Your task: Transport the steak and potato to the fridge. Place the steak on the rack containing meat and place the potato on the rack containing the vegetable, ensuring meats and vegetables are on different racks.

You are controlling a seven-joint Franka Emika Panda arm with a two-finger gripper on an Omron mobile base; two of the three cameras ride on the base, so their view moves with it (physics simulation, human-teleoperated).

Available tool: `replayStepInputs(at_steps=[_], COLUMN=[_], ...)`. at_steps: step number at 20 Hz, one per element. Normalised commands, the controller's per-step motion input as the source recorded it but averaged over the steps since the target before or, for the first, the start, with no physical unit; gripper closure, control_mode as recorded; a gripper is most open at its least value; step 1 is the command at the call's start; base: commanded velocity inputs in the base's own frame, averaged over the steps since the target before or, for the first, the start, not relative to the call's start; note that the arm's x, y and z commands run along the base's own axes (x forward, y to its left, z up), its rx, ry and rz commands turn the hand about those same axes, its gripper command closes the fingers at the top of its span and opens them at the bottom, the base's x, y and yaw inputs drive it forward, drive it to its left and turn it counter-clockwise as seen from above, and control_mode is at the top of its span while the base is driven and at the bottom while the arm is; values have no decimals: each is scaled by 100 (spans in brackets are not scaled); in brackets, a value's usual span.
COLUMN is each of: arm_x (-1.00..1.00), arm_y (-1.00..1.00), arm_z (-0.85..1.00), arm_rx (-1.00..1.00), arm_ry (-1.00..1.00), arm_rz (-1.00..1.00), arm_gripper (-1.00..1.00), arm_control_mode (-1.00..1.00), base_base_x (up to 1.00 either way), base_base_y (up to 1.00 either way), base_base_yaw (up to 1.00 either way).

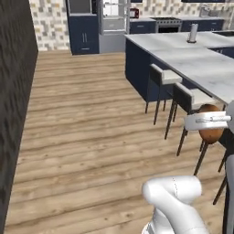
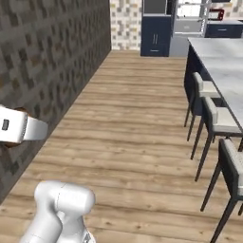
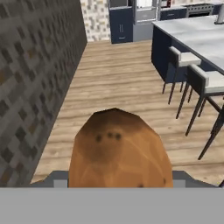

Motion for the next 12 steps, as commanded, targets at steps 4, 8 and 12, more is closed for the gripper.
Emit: replayStepInputs(at_steps=[4, 8, 12], arm_x=[0, 0, 0], arm_y=[0, 0, 0], arm_z=[0, 0, 0], arm_rx=[0, 0, 0], arm_ry=[0, 0, 0], arm_rz=[0, 0, 0], arm_gripper=[100, 100, 100], arm_control_mode=[100, 100, 100], base_base_x=[100, 100, 100], base_base_y=[0, 0, -1], base_base_yaw=[0, 0, 0])
